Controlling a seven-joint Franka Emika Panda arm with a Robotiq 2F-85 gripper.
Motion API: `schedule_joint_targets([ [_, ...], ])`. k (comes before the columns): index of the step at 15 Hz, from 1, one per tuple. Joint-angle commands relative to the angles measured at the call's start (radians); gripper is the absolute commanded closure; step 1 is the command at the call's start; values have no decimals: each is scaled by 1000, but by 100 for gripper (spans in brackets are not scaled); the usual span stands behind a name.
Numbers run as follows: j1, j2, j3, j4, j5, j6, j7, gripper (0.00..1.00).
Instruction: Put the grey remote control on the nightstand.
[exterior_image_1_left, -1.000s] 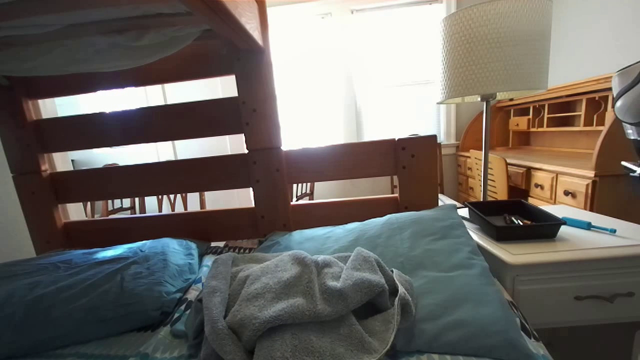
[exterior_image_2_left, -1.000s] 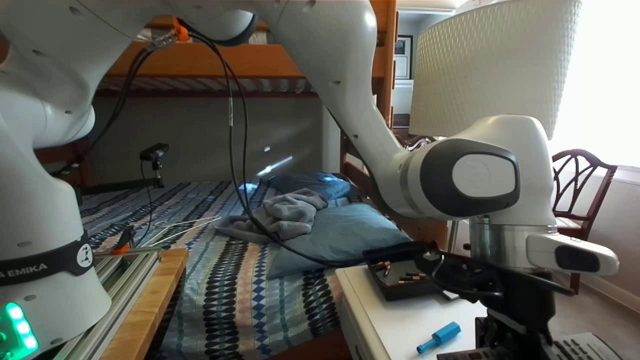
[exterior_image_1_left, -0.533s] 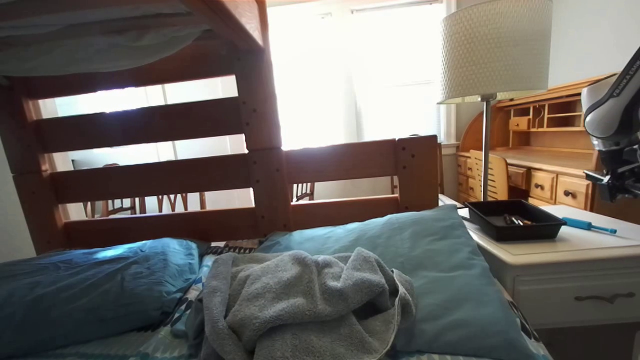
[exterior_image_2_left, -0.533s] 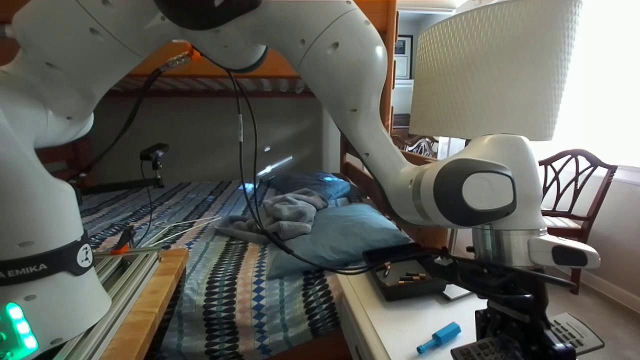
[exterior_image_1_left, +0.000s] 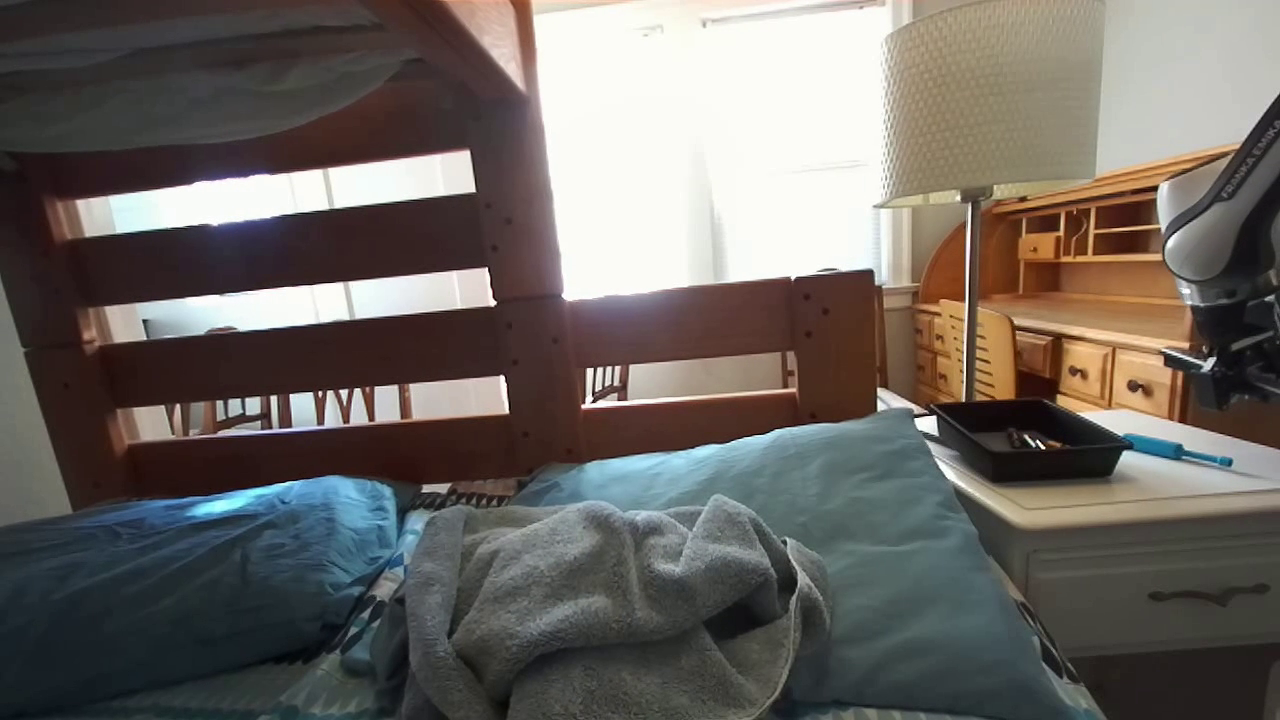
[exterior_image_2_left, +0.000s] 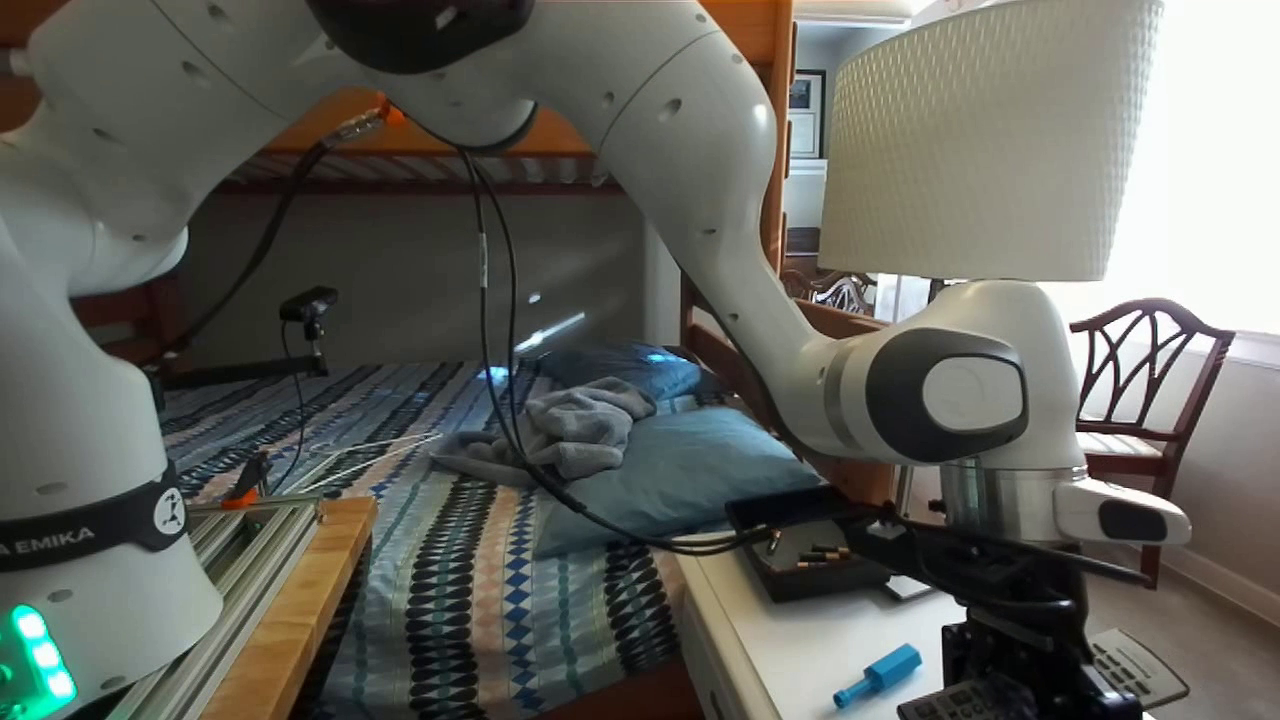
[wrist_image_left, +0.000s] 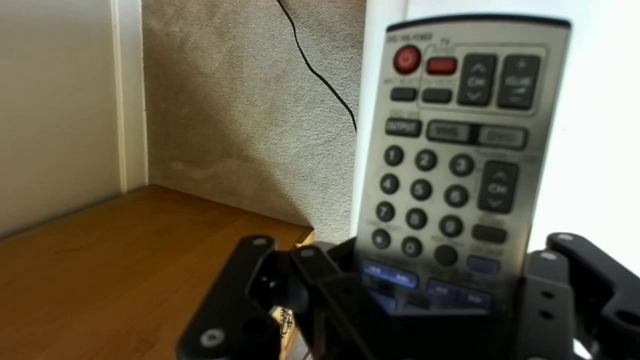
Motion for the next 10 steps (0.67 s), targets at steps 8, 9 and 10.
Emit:
schedule_joint_targets([
  [8, 13, 80, 41, 88, -12, -148, -185, 100],
  [9, 17, 87, 35, 99, -11, -152, -166, 100],
  [10, 15, 91, 37, 105, -7, -155, -162, 100],
])
